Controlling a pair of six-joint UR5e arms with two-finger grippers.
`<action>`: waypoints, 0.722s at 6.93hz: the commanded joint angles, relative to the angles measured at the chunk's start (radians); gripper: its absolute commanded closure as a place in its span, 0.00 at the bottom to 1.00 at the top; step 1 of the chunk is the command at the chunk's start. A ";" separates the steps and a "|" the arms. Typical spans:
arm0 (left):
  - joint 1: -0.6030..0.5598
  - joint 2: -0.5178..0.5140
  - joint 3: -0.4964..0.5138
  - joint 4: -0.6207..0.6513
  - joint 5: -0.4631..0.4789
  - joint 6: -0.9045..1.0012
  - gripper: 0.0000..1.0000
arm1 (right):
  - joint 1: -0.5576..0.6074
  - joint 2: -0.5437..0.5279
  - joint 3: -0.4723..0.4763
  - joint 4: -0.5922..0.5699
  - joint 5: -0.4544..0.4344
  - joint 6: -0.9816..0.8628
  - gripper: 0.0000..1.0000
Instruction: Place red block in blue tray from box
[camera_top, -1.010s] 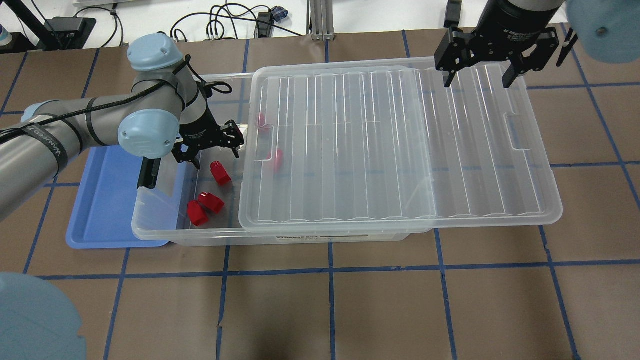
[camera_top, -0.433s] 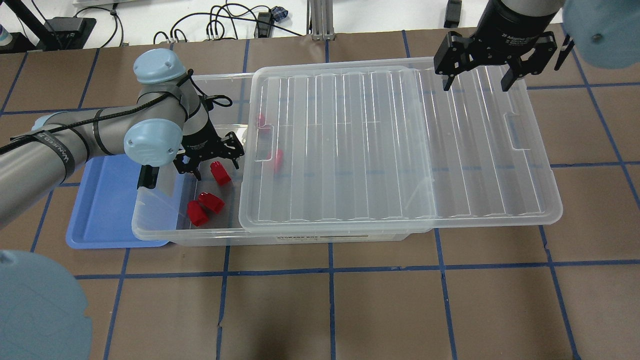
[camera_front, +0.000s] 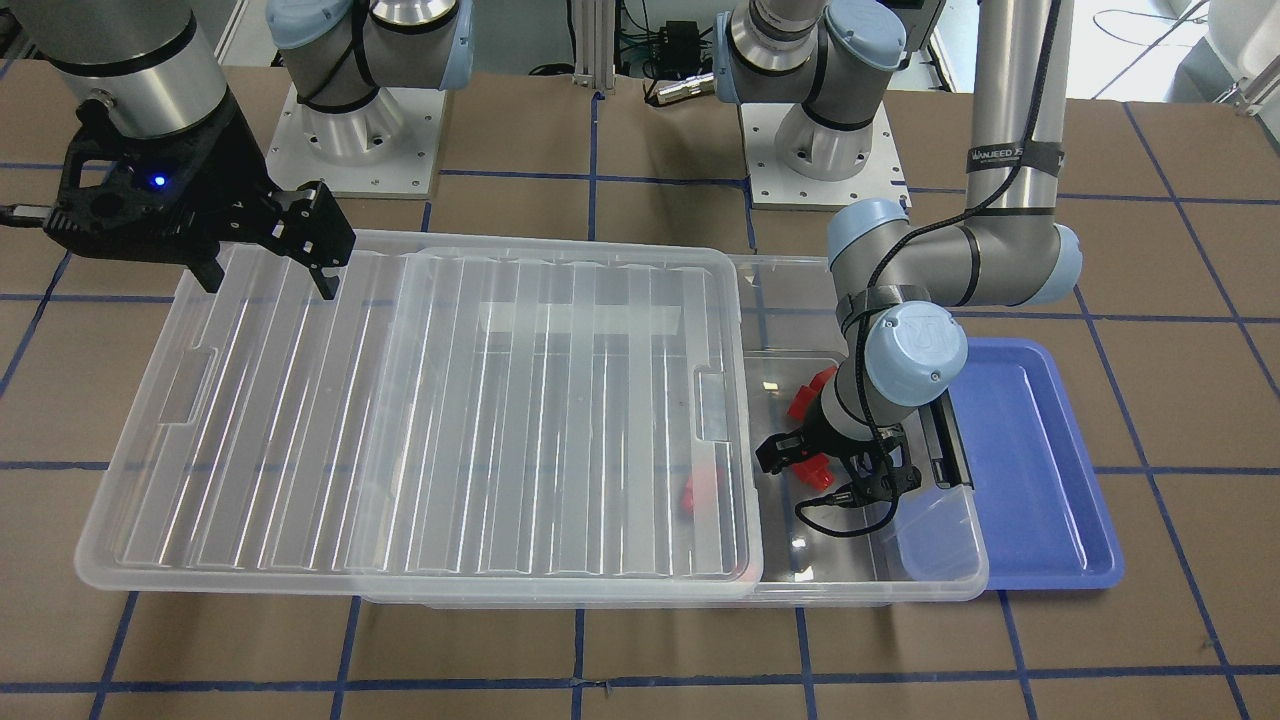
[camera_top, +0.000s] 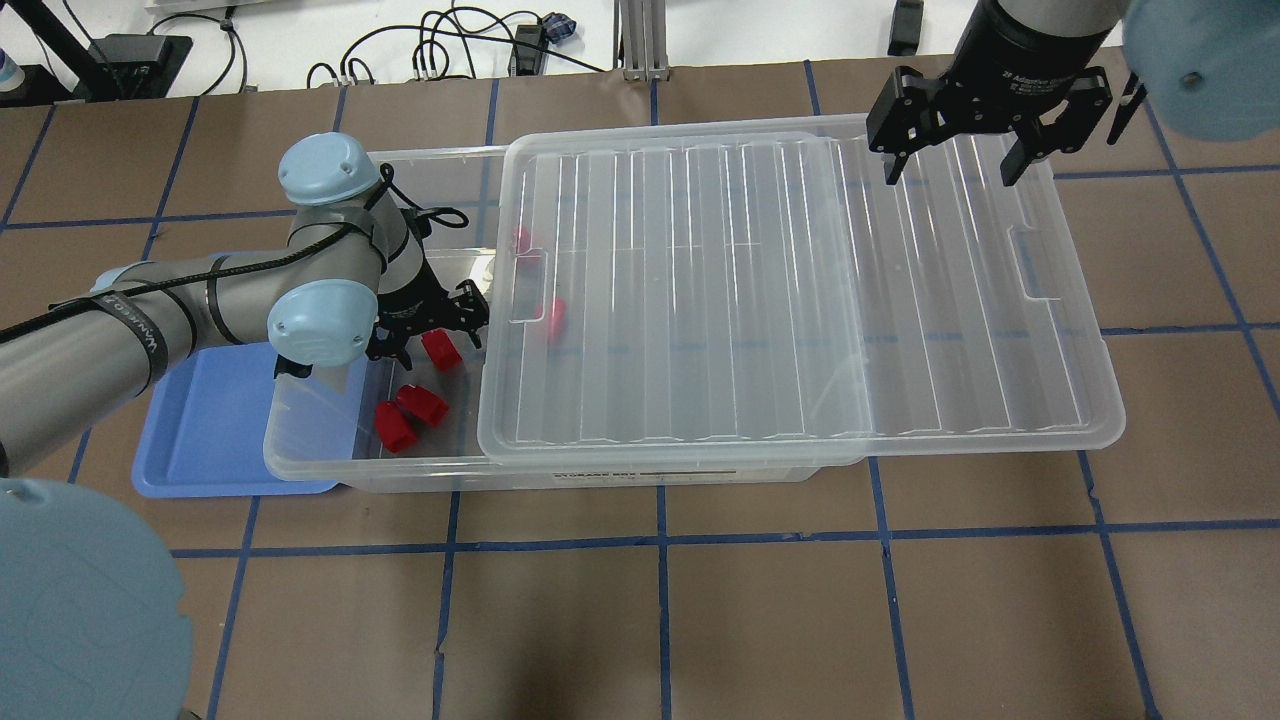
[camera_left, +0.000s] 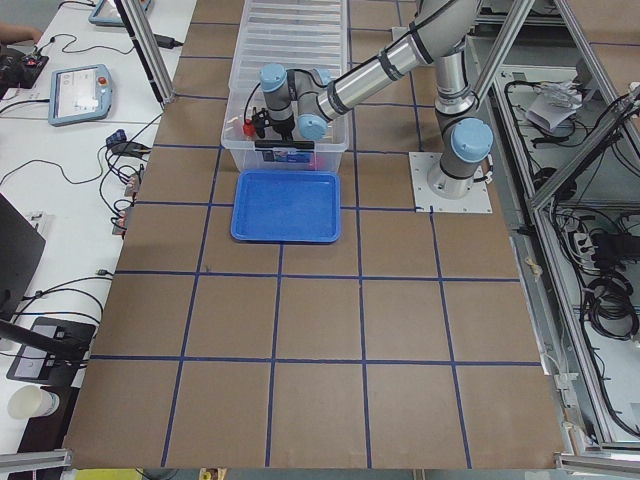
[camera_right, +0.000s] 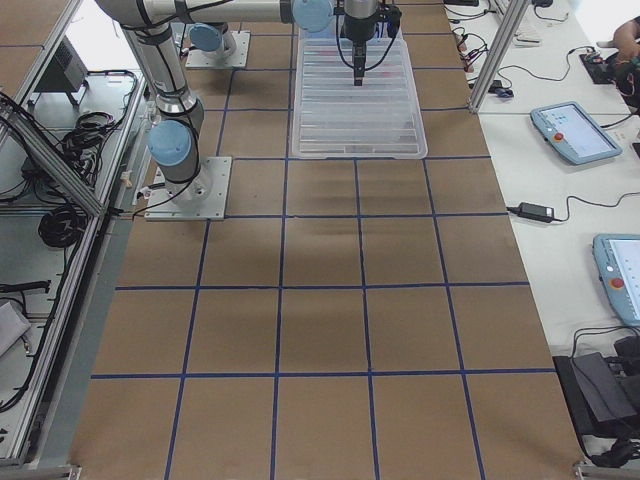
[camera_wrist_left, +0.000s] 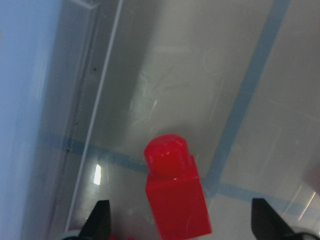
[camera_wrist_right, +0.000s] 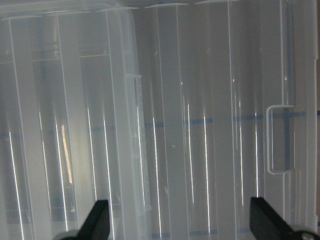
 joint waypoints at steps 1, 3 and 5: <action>0.000 0.000 -0.010 0.020 0.000 0.016 0.67 | 0.000 -0.002 0.001 0.000 0.000 -0.001 0.00; -0.001 0.015 0.008 0.001 0.000 0.015 0.89 | 0.000 -0.002 0.001 -0.002 0.000 -0.001 0.00; -0.003 0.034 0.054 -0.055 -0.002 0.015 0.91 | 0.000 -0.002 0.001 -0.002 0.000 -0.002 0.00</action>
